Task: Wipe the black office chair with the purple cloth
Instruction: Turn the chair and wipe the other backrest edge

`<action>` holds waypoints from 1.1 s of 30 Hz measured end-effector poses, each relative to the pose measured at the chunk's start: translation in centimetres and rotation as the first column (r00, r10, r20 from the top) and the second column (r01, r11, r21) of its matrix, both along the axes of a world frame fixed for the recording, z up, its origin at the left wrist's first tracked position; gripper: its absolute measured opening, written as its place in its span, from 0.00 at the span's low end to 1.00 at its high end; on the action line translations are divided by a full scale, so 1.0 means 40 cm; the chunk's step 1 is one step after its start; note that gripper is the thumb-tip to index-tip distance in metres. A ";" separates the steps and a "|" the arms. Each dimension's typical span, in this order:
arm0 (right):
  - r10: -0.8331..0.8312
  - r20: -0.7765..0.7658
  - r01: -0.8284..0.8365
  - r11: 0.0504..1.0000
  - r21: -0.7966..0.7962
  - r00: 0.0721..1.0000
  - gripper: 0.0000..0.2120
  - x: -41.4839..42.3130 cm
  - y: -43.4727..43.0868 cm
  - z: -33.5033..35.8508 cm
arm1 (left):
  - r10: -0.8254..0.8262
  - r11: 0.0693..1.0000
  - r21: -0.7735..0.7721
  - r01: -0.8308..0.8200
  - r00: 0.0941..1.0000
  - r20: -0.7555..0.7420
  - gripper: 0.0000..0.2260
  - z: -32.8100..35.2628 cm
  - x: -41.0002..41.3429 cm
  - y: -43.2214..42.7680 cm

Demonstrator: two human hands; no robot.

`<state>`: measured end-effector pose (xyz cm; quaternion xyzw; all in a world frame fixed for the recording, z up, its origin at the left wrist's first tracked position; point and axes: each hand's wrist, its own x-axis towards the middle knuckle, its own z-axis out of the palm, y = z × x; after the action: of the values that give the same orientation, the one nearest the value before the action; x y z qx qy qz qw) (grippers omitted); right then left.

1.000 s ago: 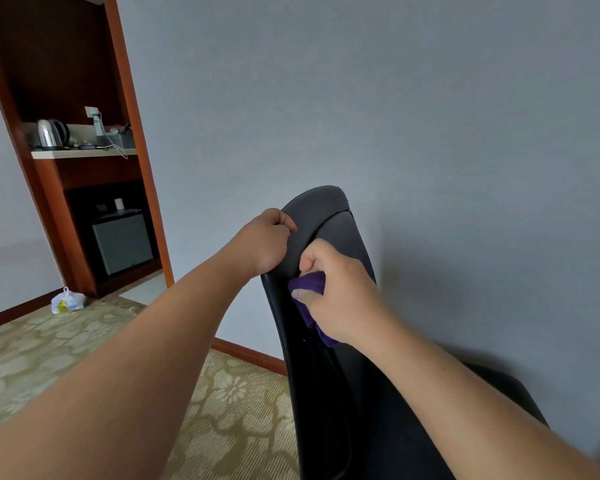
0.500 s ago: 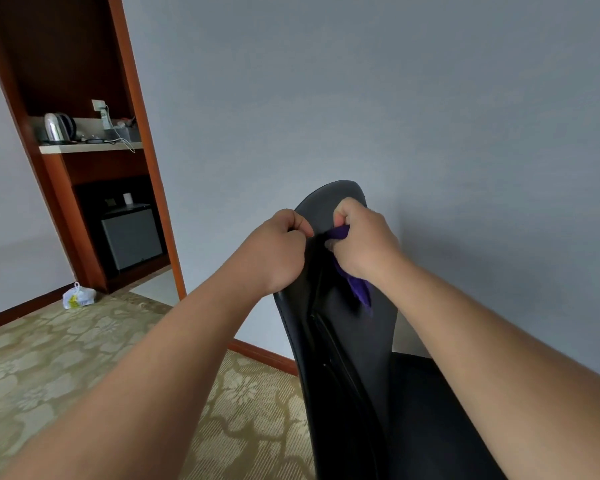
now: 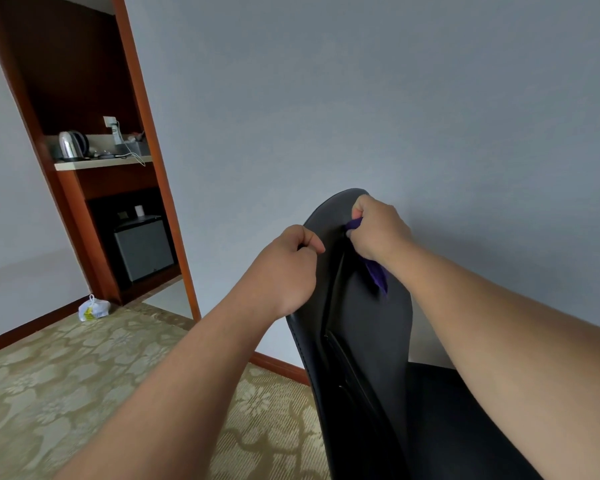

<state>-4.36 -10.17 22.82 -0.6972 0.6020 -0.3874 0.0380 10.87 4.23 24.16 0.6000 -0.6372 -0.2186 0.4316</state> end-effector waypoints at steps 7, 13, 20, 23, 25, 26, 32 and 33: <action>0.138 0.136 -0.133 0.990 -0.047 0.981 0.12 -0.005 0.115 -0.047 | -0.009 1.000 0.020 0.009 1.000 0.007 0.11 0.003 -0.004 0.024; 0.306 0.181 -0.299 0.952 -0.066 0.935 0.15 -0.013 0.271 -0.077 | 0.008 1.000 0.021 -0.009 0.999 0.038 0.11 0.012 -0.018 0.056; 0.409 0.188 -0.410 0.911 -0.036 0.893 0.15 -0.045 0.409 -0.089 | 0.018 1.000 0.017 -0.019 0.995 0.097 0.11 0.010 -0.042 0.101; 0.430 0.186 -0.434 0.901 -0.023 0.883 0.15 -0.070 0.443 -0.085 | 0.018 0.999 0.030 -0.023 0.986 0.164 0.10 0.015 -0.061 0.128; 0.438 0.177 -0.445 0.896 -0.003 0.881 0.15 -0.091 0.454 -0.076 | 0.005 0.997 0.073 -0.024 0.966 0.260 0.09 0.033 -0.076 0.137; 0.443 0.181 -0.452 0.892 0.004 0.878 0.15 -0.102 0.457 -0.071 | 0.003 0.995 0.096 -0.034 0.952 0.306 0.11 0.047 -0.082 0.135; 0.467 0.215 -0.480 0.877 0.008 0.858 0.15 -0.131 0.452 -0.072 | 0.081 0.953 0.235 -0.190 0.910 0.407 0.26 0.145 -0.128 0.051; 0.462 0.212 -0.471 0.882 -0.007 0.861 0.15 -0.127 0.446 -0.076 | 0.093 0.947 0.238 -0.216 0.893 0.440 0.26 0.155 -0.136 0.032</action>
<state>-9.44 7.68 19.79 -0.7767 0.4166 -0.4238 0.2088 5.44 5.52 30.37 0.7371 -0.6278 -0.1362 0.2097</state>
